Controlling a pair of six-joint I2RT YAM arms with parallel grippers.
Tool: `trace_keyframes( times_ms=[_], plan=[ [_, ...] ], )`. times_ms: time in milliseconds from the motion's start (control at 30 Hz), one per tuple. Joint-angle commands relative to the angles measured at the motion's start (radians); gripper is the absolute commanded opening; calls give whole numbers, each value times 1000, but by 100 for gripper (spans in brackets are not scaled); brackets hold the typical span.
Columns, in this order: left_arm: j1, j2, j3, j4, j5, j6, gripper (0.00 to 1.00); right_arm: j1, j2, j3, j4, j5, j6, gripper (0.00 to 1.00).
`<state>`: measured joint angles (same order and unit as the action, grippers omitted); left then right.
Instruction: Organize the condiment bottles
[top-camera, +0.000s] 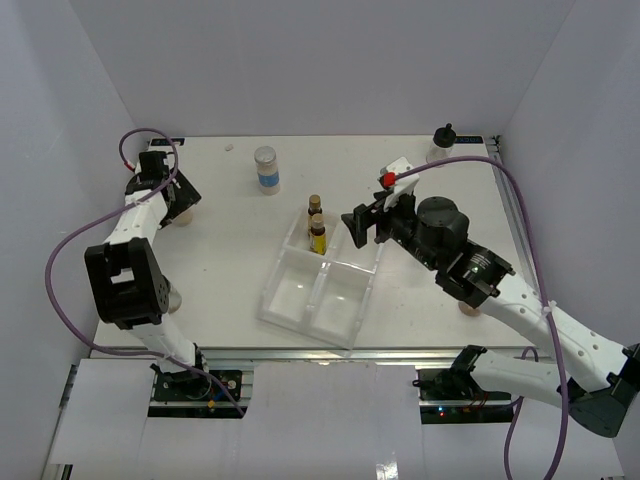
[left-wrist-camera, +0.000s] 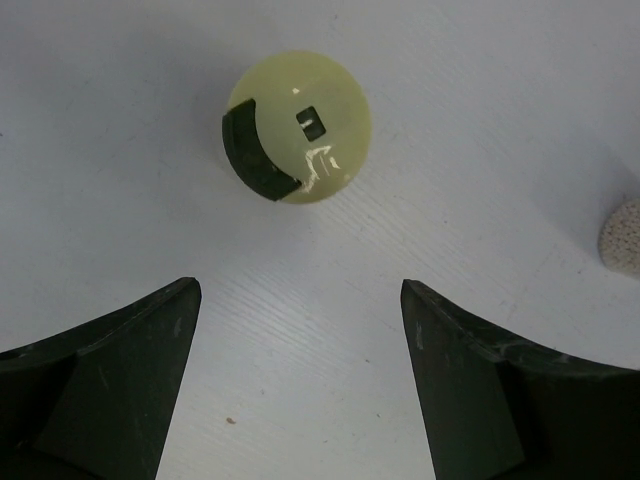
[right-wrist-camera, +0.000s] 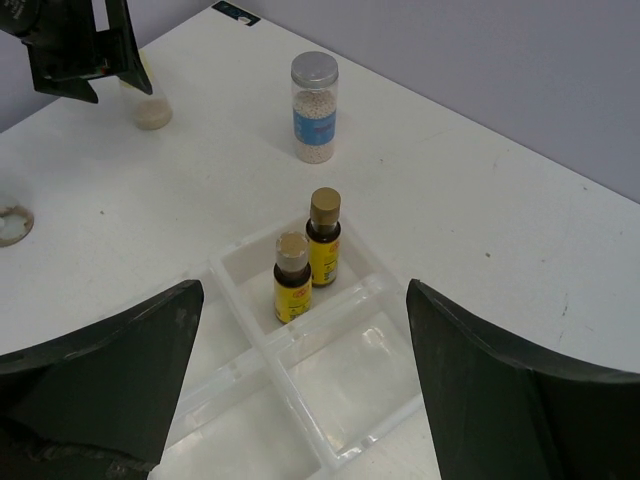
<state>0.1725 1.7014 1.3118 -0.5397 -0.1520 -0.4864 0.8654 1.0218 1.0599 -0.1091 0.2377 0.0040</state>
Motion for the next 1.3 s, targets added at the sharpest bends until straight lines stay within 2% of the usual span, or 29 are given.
trace_keyframes(
  times_ms=[0, 333, 567, 700, 733, 867, 1000, 1100, 1267],
  plan=[
    [28, 41, 64, 63, 15, 20, 92, 4, -65, -16, -35, -7, 9, 89],
    [28, 200, 232, 41, -54, 97, 90, 4, -121, -67, 6, 28, 4, 89],
    [28, 236, 227, 47, -45, 96, 83, 4, -129, -81, 21, 54, 1, 89],
    [28, 235, 224, 43, -34, 98, 76, 4, -132, -86, 37, 60, 1, 89],
    [28, 232, 224, 41, -34, 98, 73, 4, -132, -84, 37, 60, 1, 89],
    [28, 187, 215, 42, 8, 107, 32, 4, -133, -82, 32, 69, 1, 89],
    [27, 133, 206, 4, 44, 105, 1, 4, -140, -71, 10, 67, 1, 89],
    [-15, 47, 145, 4, 75, 91, 0, 4, -144, -67, -4, 80, 1, 89],
    [-248, -39, 120, -93, -46, 118, 0, 3, -159, -66, -28, 103, 3, 89]
  ],
)
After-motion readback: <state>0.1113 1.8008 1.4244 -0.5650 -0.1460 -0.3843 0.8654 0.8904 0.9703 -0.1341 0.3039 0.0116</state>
